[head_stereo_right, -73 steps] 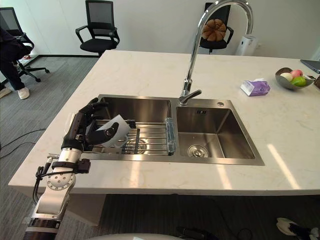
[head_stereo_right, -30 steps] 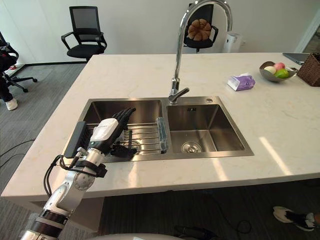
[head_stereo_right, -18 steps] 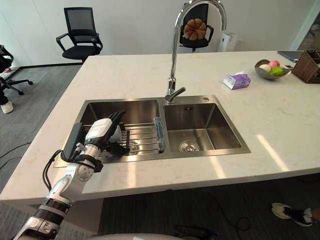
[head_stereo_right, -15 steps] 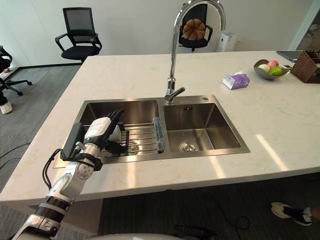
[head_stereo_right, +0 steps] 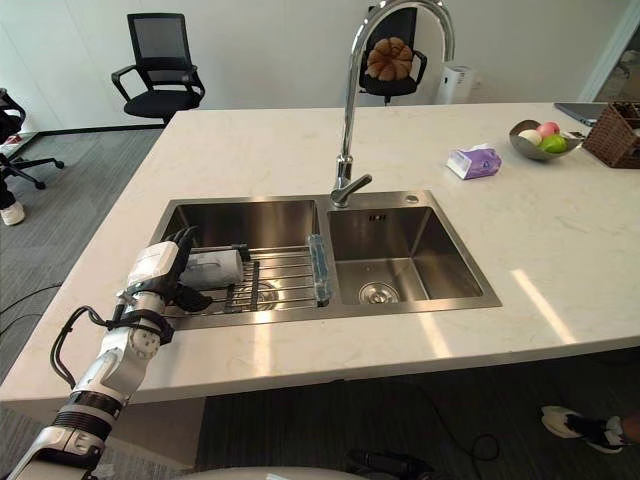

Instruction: Walk over to the sink, pick up the cup, carry it to the dishwasher, place the cup inside the dishwasher, then close the dishwasher door

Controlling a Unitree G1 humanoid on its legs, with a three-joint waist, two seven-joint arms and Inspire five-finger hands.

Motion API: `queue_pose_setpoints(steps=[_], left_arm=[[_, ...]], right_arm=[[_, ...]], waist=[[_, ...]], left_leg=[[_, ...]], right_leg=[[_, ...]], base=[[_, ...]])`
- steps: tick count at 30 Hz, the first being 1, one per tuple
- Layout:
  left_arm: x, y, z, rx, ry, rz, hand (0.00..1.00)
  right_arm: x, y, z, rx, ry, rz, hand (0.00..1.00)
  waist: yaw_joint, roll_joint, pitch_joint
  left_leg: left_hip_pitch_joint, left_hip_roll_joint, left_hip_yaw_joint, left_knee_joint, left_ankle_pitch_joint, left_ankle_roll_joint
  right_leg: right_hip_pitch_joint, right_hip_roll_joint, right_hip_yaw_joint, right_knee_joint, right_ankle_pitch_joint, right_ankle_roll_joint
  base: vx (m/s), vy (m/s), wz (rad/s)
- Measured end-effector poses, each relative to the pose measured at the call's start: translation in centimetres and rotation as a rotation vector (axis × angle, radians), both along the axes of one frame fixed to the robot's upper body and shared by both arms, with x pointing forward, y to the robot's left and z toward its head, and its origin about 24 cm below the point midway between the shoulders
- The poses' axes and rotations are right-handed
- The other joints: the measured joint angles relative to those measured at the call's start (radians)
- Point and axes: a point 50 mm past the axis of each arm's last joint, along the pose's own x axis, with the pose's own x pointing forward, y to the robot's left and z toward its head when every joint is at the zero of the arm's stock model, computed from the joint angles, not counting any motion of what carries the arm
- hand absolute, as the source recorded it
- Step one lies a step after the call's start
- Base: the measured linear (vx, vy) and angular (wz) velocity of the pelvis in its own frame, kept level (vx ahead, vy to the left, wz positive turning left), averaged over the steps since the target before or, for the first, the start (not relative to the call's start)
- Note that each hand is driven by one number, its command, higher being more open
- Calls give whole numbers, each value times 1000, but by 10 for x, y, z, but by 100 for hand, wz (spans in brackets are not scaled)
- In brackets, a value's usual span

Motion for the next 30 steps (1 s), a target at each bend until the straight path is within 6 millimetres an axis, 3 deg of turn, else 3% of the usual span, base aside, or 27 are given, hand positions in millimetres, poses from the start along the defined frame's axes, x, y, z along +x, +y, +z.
queue_pose_setpoints(steps=[15,16,30], left_arm=[[0,-4,-3,12,15,-54,100],[0,-5,-3,14,18,-59,0],[11,-14,4,115,66,-130,0]], right_arm=[[1,2,0,-1,-2,23,100],[1,2,0,-1,-3,24,100],[1,2,0,0,-3,26,100]], waist=[[-2,-8,-4],[-2,-8,-4],[-4,-9,-5]], left_leg=[[3,1,6,-1,0,0],[3,1,6,-1,0,0],[8,4,21,-1,-3,-4]], right_leg=[[0,2,6,0,0,0],[0,2,6,0,0,0],[-1,6,18,0,0,-1]], base=[[0,0,0],[0,0,0],[-3,-1,-2]])
